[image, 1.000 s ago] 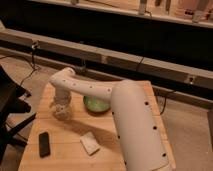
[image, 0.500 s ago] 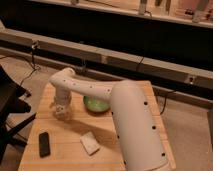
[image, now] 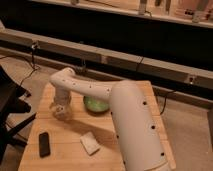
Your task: Place the bottle in the ceramic bowl
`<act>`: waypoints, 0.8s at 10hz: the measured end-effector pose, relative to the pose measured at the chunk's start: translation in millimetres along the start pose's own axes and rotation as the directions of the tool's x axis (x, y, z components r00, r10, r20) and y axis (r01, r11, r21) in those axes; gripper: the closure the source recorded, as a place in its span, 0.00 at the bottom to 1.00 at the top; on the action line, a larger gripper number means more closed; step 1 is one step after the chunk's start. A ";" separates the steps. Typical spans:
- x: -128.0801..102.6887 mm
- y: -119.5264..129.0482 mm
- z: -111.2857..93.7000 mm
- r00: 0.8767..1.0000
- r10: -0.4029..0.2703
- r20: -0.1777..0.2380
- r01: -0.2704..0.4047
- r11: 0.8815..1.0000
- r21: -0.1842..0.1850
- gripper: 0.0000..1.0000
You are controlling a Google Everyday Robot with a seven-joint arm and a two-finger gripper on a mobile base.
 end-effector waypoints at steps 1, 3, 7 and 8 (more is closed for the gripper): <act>-0.5 -0.2 0.4 1.000 -0.002 0.003 0.002 1.000 -0.001 0.21; -2.0 -0.8 1.0 1.000 -0.008 0.010 0.008 1.000 -0.005 0.21; -2.7 -0.5 1.3 1.000 -0.013 0.020 0.014 1.000 -0.008 0.21; -2.8 -0.3 1.1 1.000 -0.014 0.023 0.015 1.000 -0.008 0.21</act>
